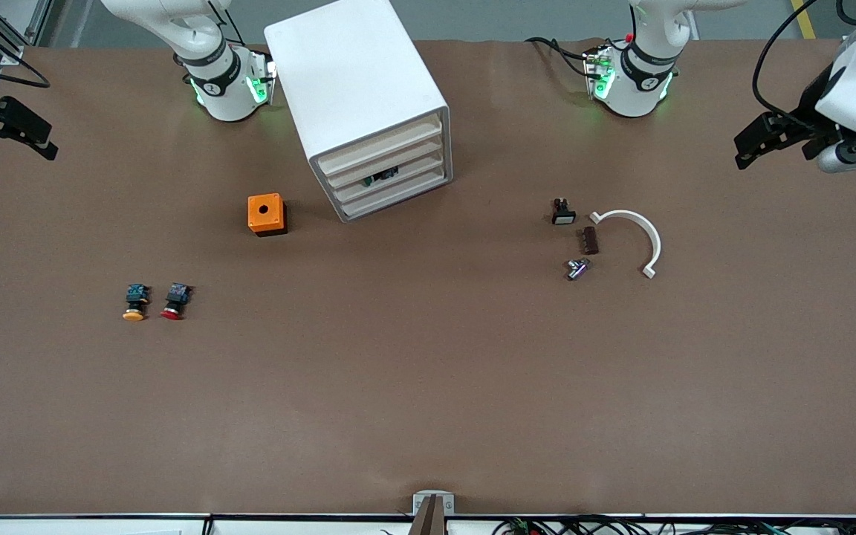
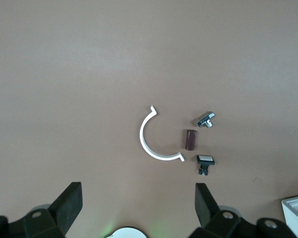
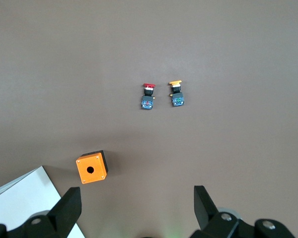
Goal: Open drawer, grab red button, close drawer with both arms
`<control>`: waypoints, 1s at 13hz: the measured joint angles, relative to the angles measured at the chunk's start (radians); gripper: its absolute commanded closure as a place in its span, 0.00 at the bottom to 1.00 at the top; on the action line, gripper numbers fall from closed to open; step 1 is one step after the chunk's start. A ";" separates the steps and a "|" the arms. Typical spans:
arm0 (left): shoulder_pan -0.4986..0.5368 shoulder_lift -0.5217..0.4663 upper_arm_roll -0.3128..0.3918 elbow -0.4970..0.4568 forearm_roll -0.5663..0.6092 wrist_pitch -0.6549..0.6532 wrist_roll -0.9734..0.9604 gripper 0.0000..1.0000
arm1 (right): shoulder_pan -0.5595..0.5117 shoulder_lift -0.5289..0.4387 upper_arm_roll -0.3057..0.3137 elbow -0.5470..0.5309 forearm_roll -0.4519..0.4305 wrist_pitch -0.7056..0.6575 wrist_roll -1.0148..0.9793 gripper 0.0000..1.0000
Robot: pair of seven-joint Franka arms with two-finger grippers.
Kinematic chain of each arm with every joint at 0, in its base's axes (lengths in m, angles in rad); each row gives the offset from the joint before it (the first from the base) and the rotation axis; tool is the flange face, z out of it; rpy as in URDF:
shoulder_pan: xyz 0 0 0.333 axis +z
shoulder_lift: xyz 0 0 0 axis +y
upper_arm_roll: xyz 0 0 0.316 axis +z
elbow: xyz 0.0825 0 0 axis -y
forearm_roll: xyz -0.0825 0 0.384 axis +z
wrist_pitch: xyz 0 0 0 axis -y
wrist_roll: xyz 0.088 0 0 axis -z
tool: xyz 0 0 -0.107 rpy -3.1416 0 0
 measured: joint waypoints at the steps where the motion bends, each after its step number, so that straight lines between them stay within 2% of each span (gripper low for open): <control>1: 0.000 -0.009 0.001 -0.008 -0.003 0.000 0.000 0.00 | 0.000 0.004 0.000 0.008 0.000 0.000 0.000 0.00; 13: 0.000 0.078 0.004 0.091 -0.031 0.002 0.001 0.00 | -0.001 0.015 0.000 0.015 0.000 -0.004 0.000 0.00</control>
